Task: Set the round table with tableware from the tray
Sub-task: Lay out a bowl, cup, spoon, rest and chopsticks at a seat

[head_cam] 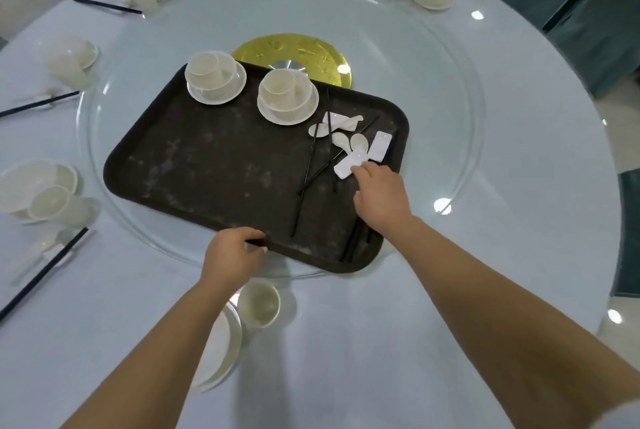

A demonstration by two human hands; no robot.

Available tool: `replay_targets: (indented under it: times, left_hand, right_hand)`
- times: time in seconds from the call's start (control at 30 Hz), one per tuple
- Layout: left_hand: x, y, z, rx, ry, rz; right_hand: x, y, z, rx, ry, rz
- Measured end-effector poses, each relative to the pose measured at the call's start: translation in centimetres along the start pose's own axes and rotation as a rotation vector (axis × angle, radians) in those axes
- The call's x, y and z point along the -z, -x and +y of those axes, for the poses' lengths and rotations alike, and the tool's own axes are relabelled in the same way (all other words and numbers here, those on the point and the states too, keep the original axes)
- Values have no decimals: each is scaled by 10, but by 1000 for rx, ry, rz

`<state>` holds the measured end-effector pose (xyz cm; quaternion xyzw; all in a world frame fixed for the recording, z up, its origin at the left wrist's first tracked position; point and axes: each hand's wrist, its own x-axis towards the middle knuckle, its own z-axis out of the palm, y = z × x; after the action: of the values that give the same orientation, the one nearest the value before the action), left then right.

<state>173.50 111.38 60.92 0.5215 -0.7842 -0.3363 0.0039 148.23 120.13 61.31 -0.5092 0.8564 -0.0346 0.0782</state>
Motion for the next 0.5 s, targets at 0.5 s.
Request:
replay_targets:
  times: [0.5]
  left_hand:
    - [8, -6, -25, -47, -114, 97]
  right_hand:
    - [-12, -47, -5, 35, 173, -56]
